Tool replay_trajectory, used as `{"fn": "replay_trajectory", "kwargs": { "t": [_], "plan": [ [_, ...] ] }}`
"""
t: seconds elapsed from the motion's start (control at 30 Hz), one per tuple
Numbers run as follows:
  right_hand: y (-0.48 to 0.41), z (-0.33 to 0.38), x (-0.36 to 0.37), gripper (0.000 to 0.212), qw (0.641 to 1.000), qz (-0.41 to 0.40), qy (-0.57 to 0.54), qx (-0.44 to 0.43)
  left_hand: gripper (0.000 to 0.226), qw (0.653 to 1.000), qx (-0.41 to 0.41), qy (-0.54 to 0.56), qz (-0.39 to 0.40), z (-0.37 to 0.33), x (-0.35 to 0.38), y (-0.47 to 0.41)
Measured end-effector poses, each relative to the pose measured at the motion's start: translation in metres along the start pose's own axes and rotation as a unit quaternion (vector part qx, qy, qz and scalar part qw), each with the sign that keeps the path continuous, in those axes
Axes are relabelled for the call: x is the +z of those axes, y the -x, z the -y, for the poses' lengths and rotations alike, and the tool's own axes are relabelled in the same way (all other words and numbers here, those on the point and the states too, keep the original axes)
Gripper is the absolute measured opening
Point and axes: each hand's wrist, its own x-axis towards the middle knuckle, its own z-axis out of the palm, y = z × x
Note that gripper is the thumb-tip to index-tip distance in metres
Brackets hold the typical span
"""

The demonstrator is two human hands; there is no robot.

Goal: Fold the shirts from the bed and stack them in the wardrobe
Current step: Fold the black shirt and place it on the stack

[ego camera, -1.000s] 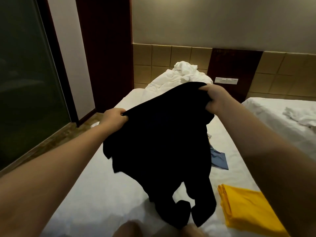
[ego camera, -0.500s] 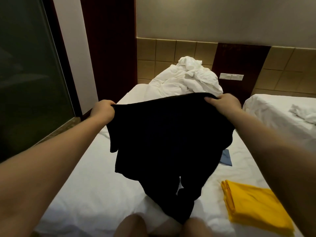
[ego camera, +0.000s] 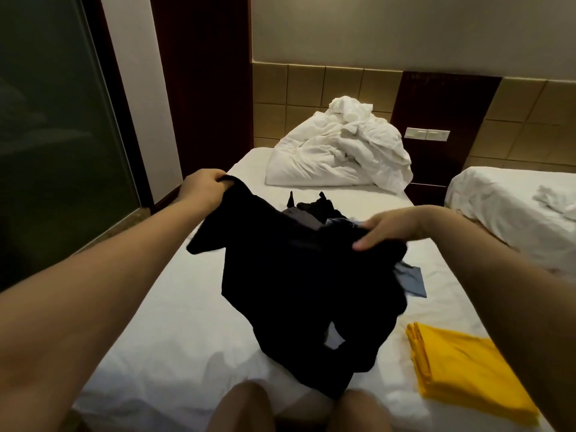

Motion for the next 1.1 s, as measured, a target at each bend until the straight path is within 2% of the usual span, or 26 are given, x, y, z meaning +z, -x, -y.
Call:
{"fn": "replay_trajectory", "kwargs": {
  "t": [0.07,0.13,0.2,0.27,0.3,0.37,0.43,0.5,0.53,0.63,0.77,0.87,0.97,1.1],
  "plan": [
    [-0.010,0.007,0.015,0.028,0.991,0.132,0.017,0.002,0.028,1.000,-0.002,0.022,0.015,-0.009,0.007,0.003],
    [-0.023,0.011,0.026,0.030,0.989,0.149,-0.005,-0.023,0.025,0.988,-0.013,0.139,0.070,-0.021,0.016,0.011],
    [-0.039,0.015,0.037,0.033,0.997,0.048,-0.034,-0.053,0.019,0.957,-0.015,0.254,0.135,-0.030,0.021,0.020],
    [-0.053,0.019,0.046,0.038,0.990,-0.094,-0.031,-0.101,0.025,0.894,-0.025,0.409,0.183,-0.033,0.021,0.025],
    [-0.061,0.019,0.050,0.045,0.981,-0.138,-0.044,-0.130,0.027,0.855,-0.033,0.481,0.191,-0.033,0.019,0.026],
    [-0.071,0.022,0.060,0.055,0.964,-0.136,-0.117,-0.197,0.026,0.801,-0.038,0.567,0.188,-0.035,0.016,0.027],
    [-0.074,0.029,0.070,0.062,0.954,-0.114,-0.134,-0.242,0.030,0.778,-0.021,0.598,0.193,-0.042,0.013,0.027],
    [-0.079,0.035,0.074,0.069,0.953,-0.121,-0.126,-0.246,0.030,0.779,0.008,0.597,0.193,-0.052,0.010,0.028],
    [-0.080,0.037,0.074,0.066,0.952,-0.125,-0.144,-0.241,0.028,0.785,0.019,0.590,0.191,-0.055,0.009,0.028],
    [-0.079,0.034,0.071,0.038,0.935,-0.094,-0.239,-0.245,0.031,0.793,0.007,0.588,0.159,-0.056,0.003,0.022],
    [-0.074,0.017,0.052,0.017,0.911,-0.125,-0.301,-0.254,0.032,0.777,-0.057,0.625,0.050,-0.038,-0.007,0.010],
    [-0.060,0.018,0.037,0.005,0.905,-0.211,-0.273,-0.248,0.030,0.778,-0.065,0.625,0.004,-0.028,-0.012,0.011],
    [-0.047,0.034,0.021,0.008,0.888,-0.293,-0.245,-0.256,0.036,0.784,-0.085,0.615,-0.009,-0.027,-0.013,0.009],
    [-0.029,0.060,0.004,0.005,0.894,-0.329,-0.182,-0.243,0.029,0.778,-0.102,0.617,-0.056,-0.032,-0.019,0.007]
  ]
}}
